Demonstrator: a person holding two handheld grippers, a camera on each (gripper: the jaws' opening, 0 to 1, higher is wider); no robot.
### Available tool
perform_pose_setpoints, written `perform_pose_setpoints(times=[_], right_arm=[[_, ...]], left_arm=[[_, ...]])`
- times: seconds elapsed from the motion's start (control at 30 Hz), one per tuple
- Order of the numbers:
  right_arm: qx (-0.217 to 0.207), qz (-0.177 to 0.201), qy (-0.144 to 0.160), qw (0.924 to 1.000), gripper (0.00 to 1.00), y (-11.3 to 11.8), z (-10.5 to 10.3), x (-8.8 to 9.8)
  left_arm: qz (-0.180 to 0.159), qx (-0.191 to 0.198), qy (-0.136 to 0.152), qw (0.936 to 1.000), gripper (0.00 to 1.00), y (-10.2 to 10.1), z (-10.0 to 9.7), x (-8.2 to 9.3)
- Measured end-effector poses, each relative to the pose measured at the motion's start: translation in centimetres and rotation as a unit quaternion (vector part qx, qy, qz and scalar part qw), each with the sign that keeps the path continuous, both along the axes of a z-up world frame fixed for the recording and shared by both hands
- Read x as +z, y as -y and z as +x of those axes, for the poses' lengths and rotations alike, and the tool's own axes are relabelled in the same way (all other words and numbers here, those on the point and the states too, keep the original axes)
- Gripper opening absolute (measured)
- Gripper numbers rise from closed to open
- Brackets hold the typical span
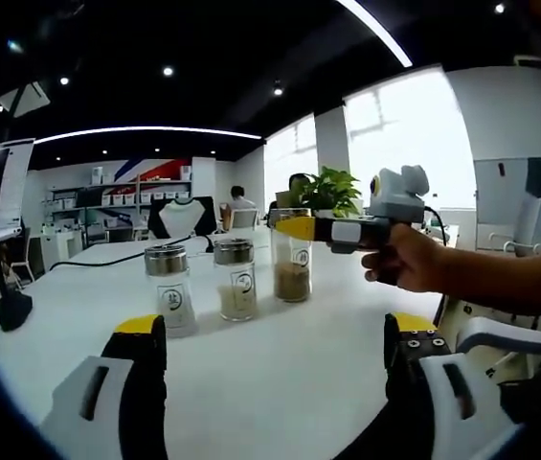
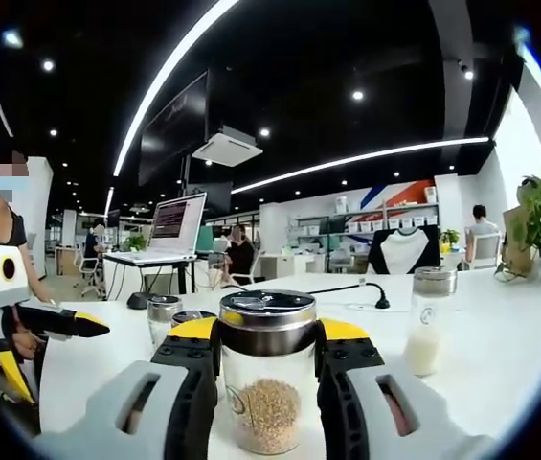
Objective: Rotate the seasoning bottle until the label or dispensing opening points toward the visible target arrow and the bottle remains upright within the marked orientation range
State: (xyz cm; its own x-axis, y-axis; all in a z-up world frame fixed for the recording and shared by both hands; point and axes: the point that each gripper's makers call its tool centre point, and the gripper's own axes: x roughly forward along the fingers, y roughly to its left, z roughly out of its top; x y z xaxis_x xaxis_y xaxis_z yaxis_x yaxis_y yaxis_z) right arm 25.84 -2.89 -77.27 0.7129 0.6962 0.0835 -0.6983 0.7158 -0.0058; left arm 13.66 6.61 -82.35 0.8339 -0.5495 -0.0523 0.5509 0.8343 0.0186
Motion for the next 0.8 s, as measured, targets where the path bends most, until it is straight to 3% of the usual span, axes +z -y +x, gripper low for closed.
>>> perform_pose_setpoints(times=[0.2, 0.33, 0.8], right_arm=[[-0.004, -0.002, 0.001, 1.0, 0.37, 0.02, 0.0, -0.01], [-0.002, -0.004, 0.001, 1.0, 0.37, 0.02, -0.02, -0.02], [0.02, -0.012, -0.01, 0.9997, 0.38, -0.02, -0.12, -0.1]], left_arm=[[0.0, -0.002, -0.001, 1.0, 0.99, 0.12, -0.01, -0.07], [0.004, 0.001, 0.015, 0.9999, 0.96, 0.07, -0.14, 0.49], [-0.003, -0.004, 0.013, 0.9999, 0.96, 0.04, -0.14, 0.5]])
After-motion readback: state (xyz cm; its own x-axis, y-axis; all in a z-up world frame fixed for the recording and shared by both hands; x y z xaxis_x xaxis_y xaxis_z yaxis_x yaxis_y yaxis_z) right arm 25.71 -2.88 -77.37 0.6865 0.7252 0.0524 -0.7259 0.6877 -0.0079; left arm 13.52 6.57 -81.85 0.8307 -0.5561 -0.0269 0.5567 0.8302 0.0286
